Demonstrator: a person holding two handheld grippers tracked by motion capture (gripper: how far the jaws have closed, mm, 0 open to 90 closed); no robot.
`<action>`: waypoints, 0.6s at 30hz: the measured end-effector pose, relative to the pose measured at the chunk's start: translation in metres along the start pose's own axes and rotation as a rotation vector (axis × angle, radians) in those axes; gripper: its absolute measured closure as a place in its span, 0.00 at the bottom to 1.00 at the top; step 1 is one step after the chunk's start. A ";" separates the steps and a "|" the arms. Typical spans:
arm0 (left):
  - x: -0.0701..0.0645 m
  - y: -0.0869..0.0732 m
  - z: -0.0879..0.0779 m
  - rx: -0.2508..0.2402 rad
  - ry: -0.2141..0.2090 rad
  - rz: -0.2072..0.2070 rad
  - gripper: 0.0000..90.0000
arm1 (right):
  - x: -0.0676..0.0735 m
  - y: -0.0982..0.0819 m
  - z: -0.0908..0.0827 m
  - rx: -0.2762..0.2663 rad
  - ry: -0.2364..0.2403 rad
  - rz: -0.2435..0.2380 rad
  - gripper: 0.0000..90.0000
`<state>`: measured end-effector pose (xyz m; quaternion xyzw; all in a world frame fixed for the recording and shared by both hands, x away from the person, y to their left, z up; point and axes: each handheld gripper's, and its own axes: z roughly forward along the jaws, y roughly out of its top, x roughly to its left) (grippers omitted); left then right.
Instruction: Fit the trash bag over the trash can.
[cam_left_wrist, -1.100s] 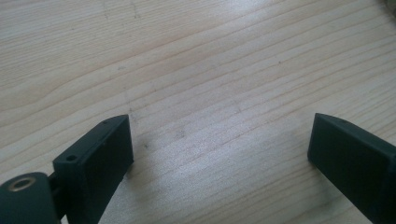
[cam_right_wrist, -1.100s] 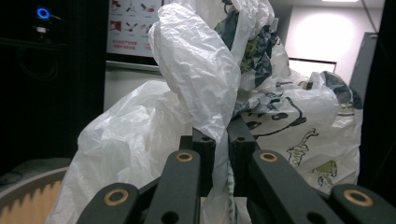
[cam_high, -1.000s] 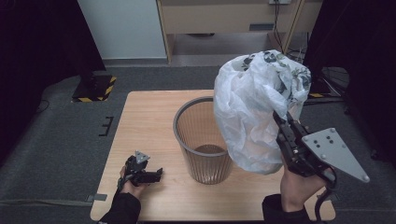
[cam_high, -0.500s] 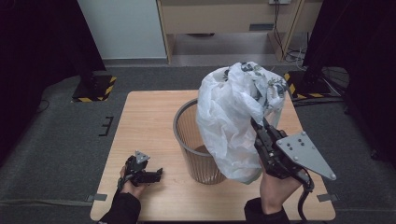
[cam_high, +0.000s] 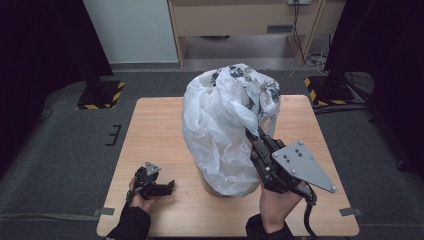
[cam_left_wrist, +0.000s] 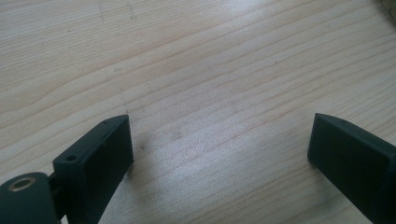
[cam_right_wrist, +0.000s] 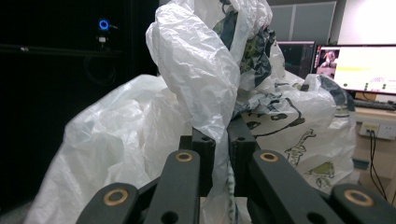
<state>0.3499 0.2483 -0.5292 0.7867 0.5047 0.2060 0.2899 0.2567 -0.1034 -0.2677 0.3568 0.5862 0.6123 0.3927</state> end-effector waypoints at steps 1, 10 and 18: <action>0.000 0.000 0.000 0.002 0.000 0.003 0.07 | 0.000 -0.003 0.003 0.011 0.003 0.003 0.95; 0.000 0.000 0.000 -0.001 0.003 0.004 0.07 | -0.011 -0.030 0.028 0.121 -0.028 0.017 0.93; -0.001 0.001 -0.001 0.000 -0.001 0.014 0.09 | -0.008 -0.037 0.050 0.170 0.023 0.012 0.83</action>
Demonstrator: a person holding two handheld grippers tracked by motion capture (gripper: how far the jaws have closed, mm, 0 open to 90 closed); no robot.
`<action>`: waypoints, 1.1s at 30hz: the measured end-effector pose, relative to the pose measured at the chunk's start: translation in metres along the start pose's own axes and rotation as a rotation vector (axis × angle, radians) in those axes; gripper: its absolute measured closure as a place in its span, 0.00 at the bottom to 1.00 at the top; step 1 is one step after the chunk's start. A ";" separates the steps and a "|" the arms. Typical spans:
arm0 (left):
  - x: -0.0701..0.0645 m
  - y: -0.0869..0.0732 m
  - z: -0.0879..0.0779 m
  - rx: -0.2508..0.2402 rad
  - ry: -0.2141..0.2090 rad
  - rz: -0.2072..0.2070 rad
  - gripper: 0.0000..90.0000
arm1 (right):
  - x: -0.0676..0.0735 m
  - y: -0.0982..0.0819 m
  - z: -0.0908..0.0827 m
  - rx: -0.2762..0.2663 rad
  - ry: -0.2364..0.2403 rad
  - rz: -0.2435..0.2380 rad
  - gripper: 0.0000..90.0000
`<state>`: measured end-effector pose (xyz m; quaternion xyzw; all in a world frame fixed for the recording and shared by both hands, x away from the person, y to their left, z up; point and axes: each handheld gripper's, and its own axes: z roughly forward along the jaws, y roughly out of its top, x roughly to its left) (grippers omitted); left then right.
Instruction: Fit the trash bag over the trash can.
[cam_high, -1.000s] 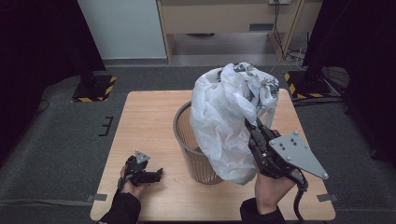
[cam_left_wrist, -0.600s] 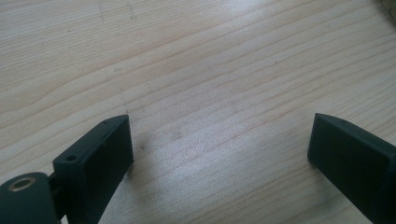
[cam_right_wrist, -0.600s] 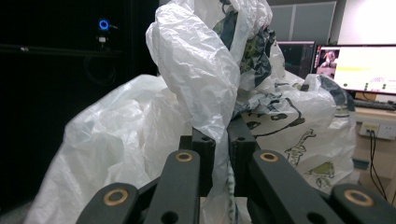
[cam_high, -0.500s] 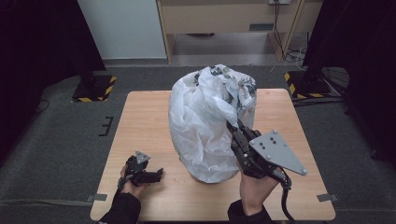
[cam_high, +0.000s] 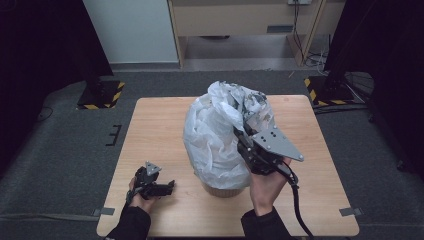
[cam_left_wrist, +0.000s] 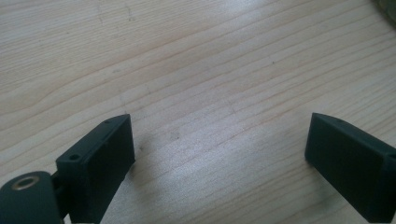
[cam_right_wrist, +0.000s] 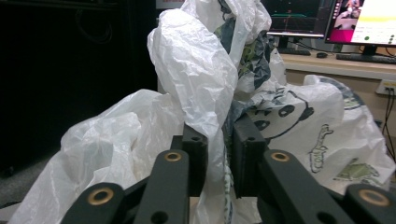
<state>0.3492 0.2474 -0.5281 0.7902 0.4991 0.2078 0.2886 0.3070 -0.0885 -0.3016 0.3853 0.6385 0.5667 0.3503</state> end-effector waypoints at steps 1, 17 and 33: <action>0.000 0.000 0.000 0.001 0.000 0.003 0.09 | 0.000 0.000 0.002 0.004 0.009 -0.003 0.78; 0.002 0.005 -0.012 -0.084 -0.001 -0.027 0.11 | -0.022 0.009 -0.031 -0.165 0.014 0.012 0.29; 0.002 0.014 -0.030 -0.215 -0.005 -0.076 0.14 | -0.080 0.014 -0.044 -0.151 -0.118 0.007 0.26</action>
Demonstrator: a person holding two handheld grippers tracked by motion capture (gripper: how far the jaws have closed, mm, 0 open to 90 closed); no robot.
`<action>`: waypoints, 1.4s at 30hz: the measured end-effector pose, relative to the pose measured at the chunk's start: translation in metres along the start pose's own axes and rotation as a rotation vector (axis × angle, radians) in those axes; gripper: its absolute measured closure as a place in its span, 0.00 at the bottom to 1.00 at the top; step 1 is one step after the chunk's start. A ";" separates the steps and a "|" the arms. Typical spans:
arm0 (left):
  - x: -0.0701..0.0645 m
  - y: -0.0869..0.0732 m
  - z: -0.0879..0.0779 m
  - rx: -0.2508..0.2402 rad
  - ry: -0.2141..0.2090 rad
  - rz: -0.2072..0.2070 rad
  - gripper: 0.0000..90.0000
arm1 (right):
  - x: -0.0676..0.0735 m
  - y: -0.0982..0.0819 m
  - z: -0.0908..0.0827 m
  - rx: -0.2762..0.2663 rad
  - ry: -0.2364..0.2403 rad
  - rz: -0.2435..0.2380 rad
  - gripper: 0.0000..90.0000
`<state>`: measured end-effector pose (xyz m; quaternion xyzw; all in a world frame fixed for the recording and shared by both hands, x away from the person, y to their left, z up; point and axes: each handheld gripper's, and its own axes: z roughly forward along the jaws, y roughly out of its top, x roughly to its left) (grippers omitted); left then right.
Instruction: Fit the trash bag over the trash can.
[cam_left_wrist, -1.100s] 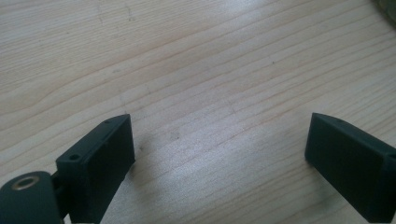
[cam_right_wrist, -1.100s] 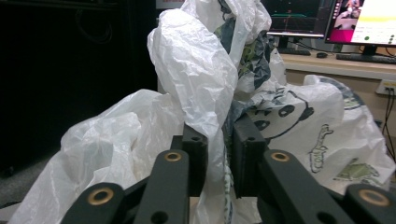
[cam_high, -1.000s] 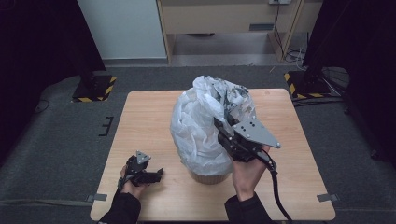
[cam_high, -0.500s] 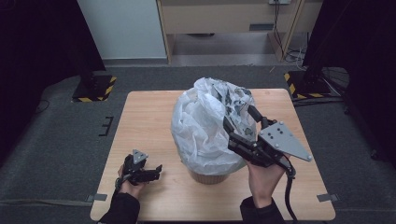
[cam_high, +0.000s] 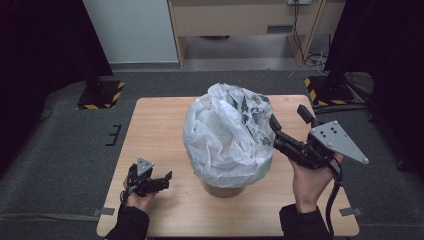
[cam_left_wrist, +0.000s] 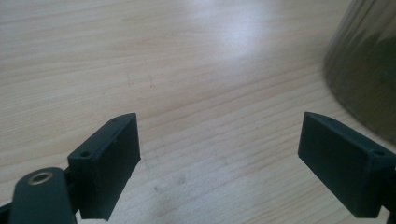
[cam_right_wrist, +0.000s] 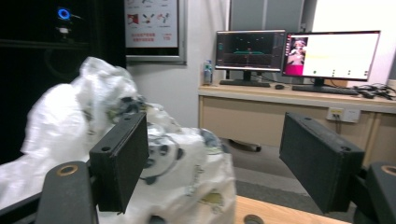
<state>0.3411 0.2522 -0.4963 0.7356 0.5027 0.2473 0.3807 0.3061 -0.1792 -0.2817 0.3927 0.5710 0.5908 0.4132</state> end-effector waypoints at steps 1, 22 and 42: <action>0.000 0.001 -0.001 -0.012 -0.001 -0.003 0.14 | -0.002 -0.001 0.000 0.003 -0.005 0.001 0.26; 0.007 0.045 -0.036 -0.217 0.007 -0.080 0.13 | -0.043 -0.023 0.007 0.082 -0.044 -0.014 0.21; -0.040 0.107 -0.045 -0.330 -0.066 -0.045 0.13 | -0.031 -0.066 0.029 0.191 0.005 -0.037 0.21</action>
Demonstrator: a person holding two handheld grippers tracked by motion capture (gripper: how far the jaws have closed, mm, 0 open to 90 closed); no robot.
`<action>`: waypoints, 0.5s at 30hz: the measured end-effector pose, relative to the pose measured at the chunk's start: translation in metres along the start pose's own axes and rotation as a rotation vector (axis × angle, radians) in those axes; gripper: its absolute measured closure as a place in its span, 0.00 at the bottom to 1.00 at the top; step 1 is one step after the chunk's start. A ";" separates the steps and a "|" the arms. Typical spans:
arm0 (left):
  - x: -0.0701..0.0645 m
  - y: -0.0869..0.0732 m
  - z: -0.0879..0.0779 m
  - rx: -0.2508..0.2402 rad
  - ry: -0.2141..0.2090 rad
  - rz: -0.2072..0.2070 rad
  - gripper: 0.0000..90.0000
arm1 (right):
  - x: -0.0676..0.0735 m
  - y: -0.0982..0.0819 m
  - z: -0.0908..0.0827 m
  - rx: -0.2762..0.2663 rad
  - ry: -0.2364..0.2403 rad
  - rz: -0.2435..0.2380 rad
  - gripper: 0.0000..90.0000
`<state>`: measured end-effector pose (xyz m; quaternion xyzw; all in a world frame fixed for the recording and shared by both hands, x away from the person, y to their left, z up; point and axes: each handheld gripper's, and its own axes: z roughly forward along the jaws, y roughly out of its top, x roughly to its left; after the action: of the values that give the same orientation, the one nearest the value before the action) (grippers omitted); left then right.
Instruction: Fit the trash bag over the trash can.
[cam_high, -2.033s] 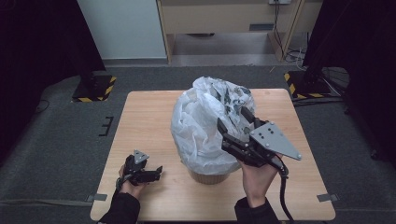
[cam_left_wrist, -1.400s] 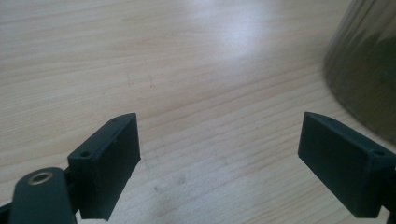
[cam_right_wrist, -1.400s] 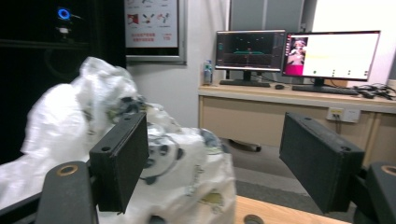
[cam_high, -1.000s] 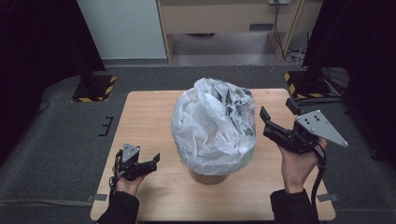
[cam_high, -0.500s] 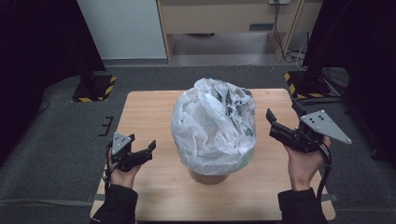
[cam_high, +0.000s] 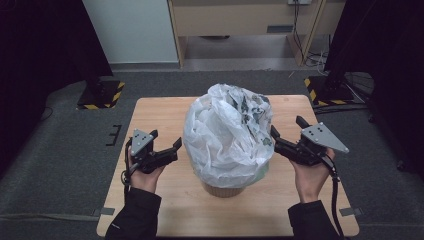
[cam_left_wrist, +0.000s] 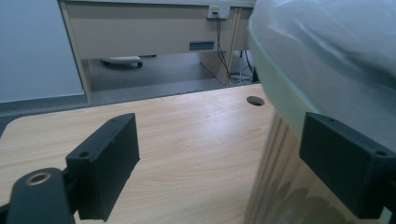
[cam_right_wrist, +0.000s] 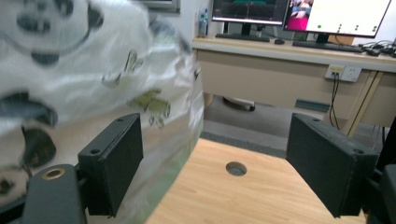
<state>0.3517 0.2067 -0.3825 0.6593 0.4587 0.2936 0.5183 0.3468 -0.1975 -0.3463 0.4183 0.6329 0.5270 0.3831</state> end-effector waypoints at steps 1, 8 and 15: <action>0.000 0.000 0.000 0.000 0.000 0.000 0.13 | 0.001 -0.003 0.002 0.005 0.002 0.003 0.21; -0.009 -0.003 0.002 0.013 -0.017 0.012 0.13 | 0.008 -0.021 0.011 0.047 0.008 0.002 0.21; -0.014 -0.009 0.002 0.024 -0.025 0.022 0.12 | 0.013 -0.039 0.016 0.073 0.006 0.009 0.22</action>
<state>0.3448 0.1938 -0.3905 0.6741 0.4485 0.2857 0.5127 0.3524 -0.1834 -0.3876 0.4331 0.6510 0.5066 0.3634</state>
